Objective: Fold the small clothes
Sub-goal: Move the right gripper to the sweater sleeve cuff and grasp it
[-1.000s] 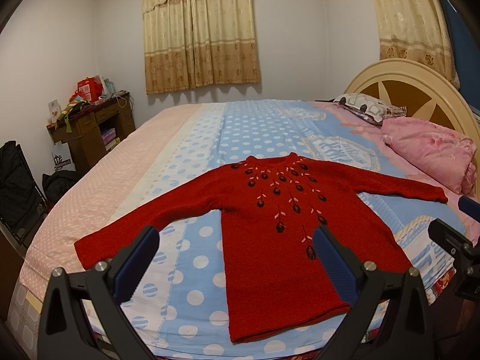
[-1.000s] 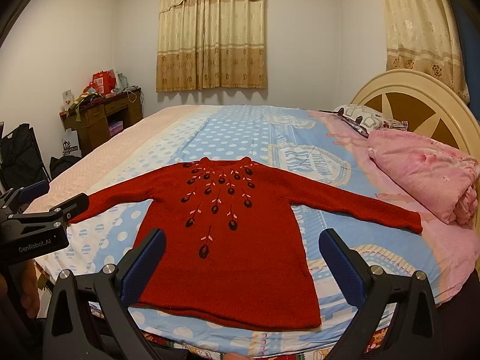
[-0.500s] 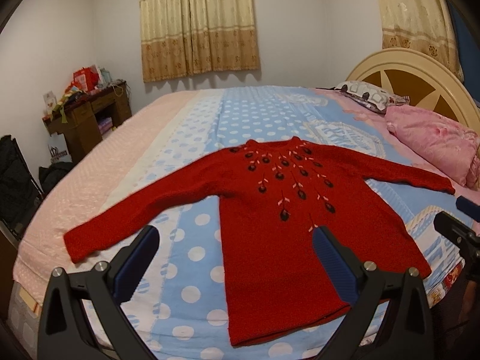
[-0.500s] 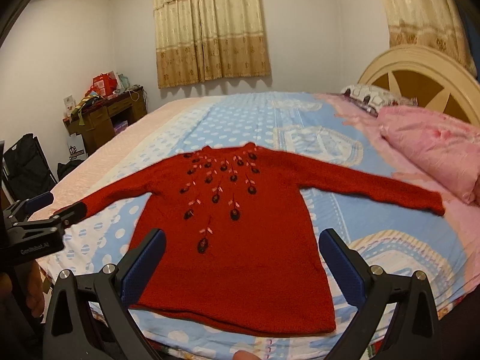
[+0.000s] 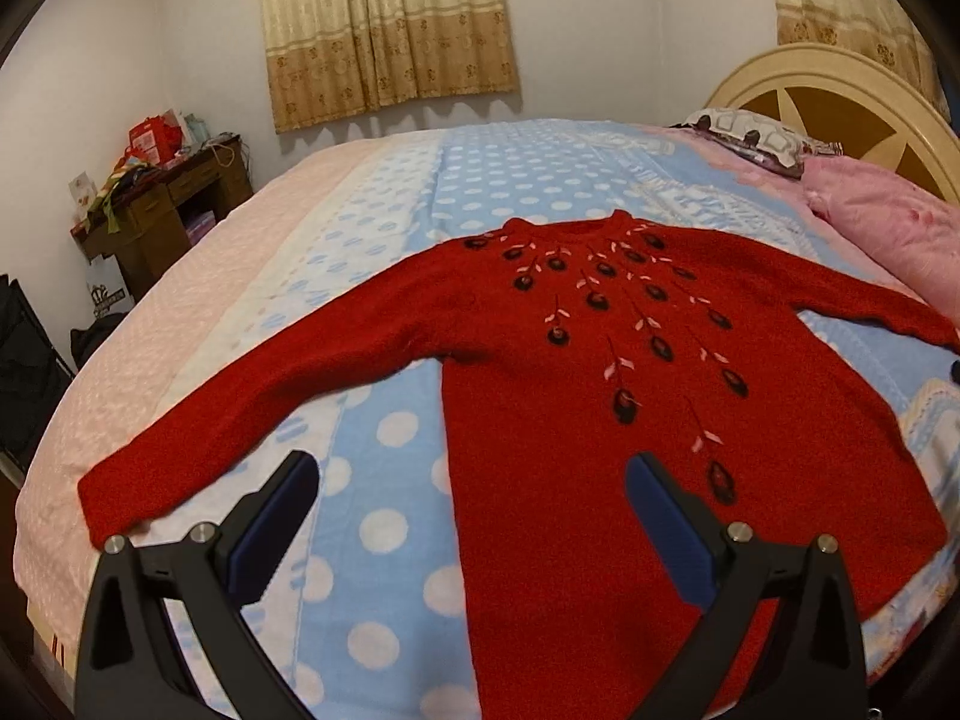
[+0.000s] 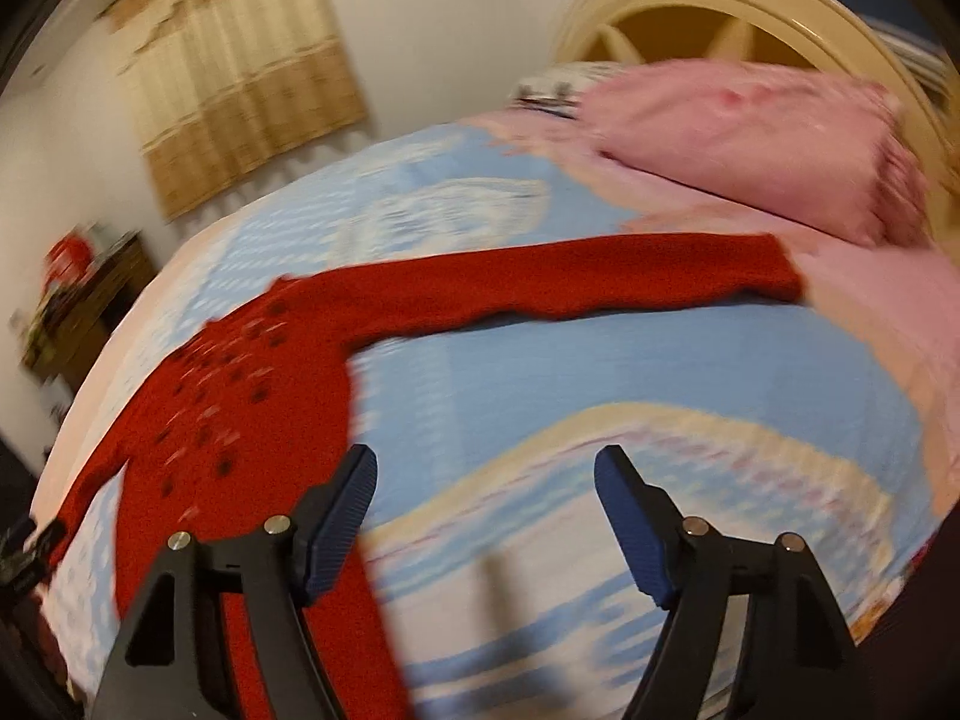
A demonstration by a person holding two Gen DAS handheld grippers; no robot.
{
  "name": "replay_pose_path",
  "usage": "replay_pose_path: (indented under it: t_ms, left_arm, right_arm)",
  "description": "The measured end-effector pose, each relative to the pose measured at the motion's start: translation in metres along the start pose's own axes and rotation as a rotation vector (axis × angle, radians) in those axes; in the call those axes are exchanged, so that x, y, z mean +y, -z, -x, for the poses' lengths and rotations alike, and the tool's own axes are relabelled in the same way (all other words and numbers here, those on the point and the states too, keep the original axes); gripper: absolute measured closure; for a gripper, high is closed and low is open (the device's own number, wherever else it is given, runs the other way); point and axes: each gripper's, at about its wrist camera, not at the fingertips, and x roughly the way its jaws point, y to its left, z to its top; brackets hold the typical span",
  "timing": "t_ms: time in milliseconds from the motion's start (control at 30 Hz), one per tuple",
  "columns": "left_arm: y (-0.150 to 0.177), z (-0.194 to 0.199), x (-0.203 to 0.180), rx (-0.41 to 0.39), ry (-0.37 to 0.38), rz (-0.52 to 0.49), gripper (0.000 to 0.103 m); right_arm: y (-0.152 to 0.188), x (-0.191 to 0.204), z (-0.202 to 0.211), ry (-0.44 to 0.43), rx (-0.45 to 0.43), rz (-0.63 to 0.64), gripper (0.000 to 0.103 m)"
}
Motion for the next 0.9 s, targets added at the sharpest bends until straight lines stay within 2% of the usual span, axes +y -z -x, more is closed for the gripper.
replay_pose_path:
  t_ms: [67, 100, 300, 500, 600, 633, 667, 767, 800, 900]
  left_arm:
    - [-0.001, -0.008, 0.000, 0.008, 0.002, -0.005, 0.000]
    - [-0.002, -0.011, 0.001, 0.012, 0.012, -0.002, 0.000]
    - [-0.005, -0.023, 0.005, 0.017, 0.011, 0.000, 0.000]
    - [-0.010, -0.033, 0.010, 0.024, -0.004, 0.012, 0.000]
    - [-0.009, -0.037, 0.014, 0.031, -0.014, 0.021, 0.000]
    - [-0.010, -0.038, 0.015, 0.034, -0.014, 0.023, 0.000]
    - [-0.010, -0.040, 0.016, 0.036, -0.016, 0.024, 0.000]
    - [-0.009, -0.045, 0.018, 0.051, -0.015, 0.031, 0.000]
    - [-0.008, -0.047, 0.020, 0.058, -0.011, 0.035, 0.000]
    - [-0.008, -0.049, 0.022, 0.077, 0.011, 0.044, 0.000]
  right_arm:
    - [-0.013, -0.025, -0.005, 0.032, 0.002, -0.058, 0.038]
    - [-0.021, -0.041, -0.010, 0.041, 0.007, -0.094, 0.039]
    - [-0.058, -0.104, -0.028, 0.139, -0.014, -0.254, 0.039]
    - [-0.085, -0.140, -0.052, 0.240, -0.018, -0.324, 0.040]
    - [-0.093, -0.145, -0.067, 0.269, -0.006, -0.316, 0.047]
    - [-0.095, -0.145, -0.070, 0.273, -0.002, -0.308, 0.054]
    - [-0.099, -0.144, -0.075, 0.254, 0.010, -0.298, 0.068]
    - [-0.105, -0.146, -0.087, 0.216, 0.033, -0.292, 0.086]
    - [-0.107, -0.146, -0.089, 0.208, 0.039, -0.288, 0.090]
    - [-0.112, -0.147, -0.093, 0.180, 0.051, -0.300, 0.091]
